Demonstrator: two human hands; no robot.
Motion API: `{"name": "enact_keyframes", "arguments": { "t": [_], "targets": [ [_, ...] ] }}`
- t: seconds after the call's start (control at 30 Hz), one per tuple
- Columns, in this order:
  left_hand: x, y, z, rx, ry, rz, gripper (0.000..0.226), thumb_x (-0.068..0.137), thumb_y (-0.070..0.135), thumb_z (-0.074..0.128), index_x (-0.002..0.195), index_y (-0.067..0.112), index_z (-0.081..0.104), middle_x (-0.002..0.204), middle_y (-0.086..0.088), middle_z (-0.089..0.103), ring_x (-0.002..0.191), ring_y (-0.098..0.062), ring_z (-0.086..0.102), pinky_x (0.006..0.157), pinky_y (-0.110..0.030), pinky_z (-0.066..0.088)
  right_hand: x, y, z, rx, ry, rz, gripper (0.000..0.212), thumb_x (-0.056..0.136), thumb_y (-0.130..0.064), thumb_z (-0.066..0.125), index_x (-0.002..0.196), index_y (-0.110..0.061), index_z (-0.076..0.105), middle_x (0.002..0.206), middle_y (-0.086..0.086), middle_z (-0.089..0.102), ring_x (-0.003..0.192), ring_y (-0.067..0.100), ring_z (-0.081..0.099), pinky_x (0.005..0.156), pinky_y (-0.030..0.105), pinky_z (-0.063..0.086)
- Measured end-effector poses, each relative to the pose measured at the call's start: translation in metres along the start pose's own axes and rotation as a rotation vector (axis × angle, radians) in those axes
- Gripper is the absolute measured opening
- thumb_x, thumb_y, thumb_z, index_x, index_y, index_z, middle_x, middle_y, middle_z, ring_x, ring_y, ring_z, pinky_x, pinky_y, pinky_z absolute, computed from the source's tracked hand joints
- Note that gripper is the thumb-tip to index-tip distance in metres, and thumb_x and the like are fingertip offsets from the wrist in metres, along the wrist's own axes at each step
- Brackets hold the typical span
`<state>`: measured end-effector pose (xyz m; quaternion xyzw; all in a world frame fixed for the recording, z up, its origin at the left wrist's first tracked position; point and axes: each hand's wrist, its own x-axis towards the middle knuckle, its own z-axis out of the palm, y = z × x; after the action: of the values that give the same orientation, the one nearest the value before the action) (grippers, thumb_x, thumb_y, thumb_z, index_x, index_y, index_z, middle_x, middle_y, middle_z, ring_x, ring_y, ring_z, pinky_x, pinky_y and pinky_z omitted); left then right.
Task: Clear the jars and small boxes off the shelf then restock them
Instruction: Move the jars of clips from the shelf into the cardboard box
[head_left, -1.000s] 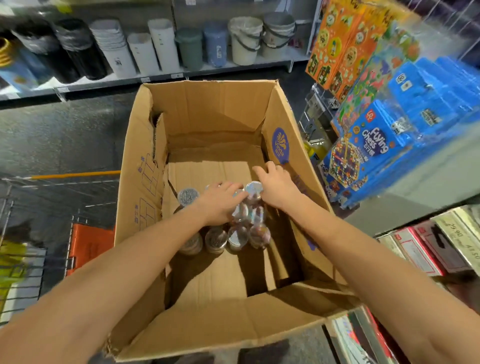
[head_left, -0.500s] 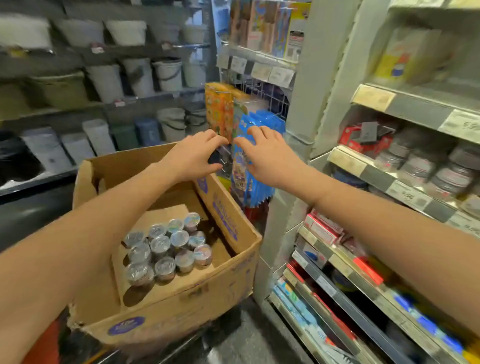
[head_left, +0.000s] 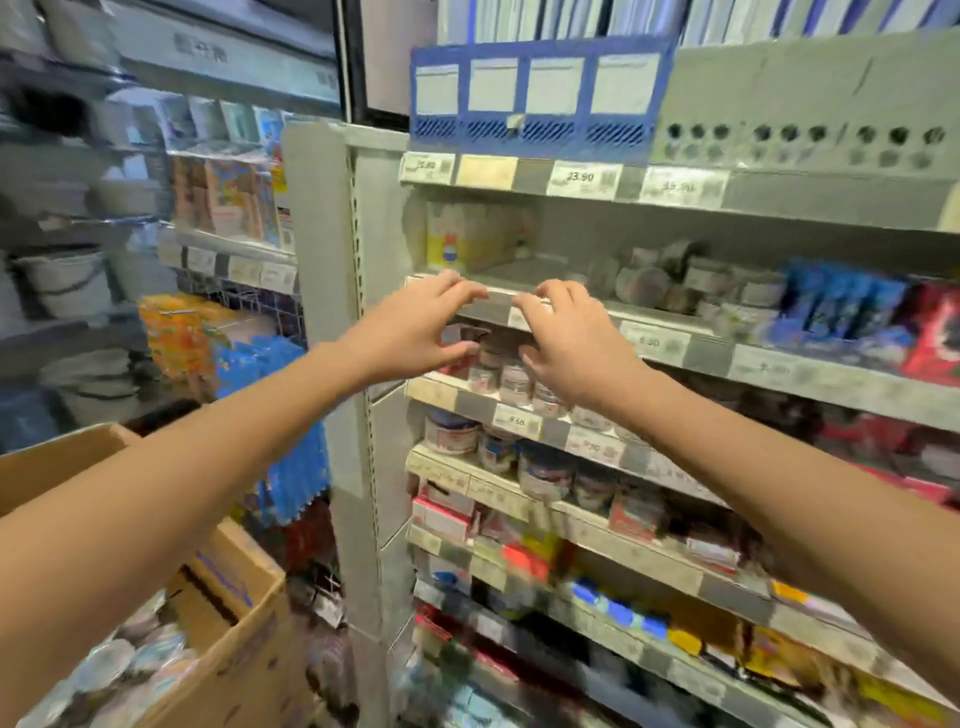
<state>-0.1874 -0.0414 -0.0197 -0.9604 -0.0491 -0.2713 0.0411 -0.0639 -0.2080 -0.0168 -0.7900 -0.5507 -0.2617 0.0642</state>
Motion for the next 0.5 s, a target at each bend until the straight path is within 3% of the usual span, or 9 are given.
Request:
{"name": "enact_keyframes", "arguments": {
  "t": [0.17, 0.37, 0.5],
  "targets": [
    [0.065, 0.031, 0.024, -0.042, 0.046, 0.060, 0.051, 0.090, 0.032, 0.062, 0.134, 0.014, 0.045, 0.128, -0.006, 0.048, 0.117, -0.023, 0.049, 0.094, -0.032, 0.038, -0.008, 0.045, -0.002, -0.038, -0.019, 0.175, 0.050, 0.093, -0.030, 0.051, 0.138, -0.014, 0.038, 0.133, 0.015, 0.041, 0.121, 0.034, 0.039, 0.099, 0.043, 0.036],
    [0.139, 0.024, 0.057, -0.054, 0.048, 0.116, 0.047, 0.090, 0.034, 0.059, 0.132, 0.019, 0.045, 0.128, -0.005, 0.045, 0.118, -0.025, 0.048, 0.093, -0.038, 0.045, 0.009, 0.094, 0.009, -0.084, -0.013, 0.355, 0.043, 0.095, -0.030, 0.047, 0.134, -0.013, 0.041, 0.126, 0.015, 0.043, 0.113, 0.037, 0.044, 0.093, 0.044, 0.039],
    [0.189, 0.015, 0.072, -0.040, -0.014, 0.029, 0.043, 0.094, 0.038, 0.053, 0.130, 0.016, 0.044, 0.125, -0.010, 0.047, 0.114, -0.028, 0.049, 0.086, -0.037, 0.042, 0.025, 0.124, 0.020, -0.074, 0.016, 0.454, 0.041, 0.097, -0.033, 0.046, 0.132, -0.012, 0.043, 0.129, 0.016, 0.041, 0.114, 0.039, 0.044, 0.093, 0.045, 0.040]
  ]
}}
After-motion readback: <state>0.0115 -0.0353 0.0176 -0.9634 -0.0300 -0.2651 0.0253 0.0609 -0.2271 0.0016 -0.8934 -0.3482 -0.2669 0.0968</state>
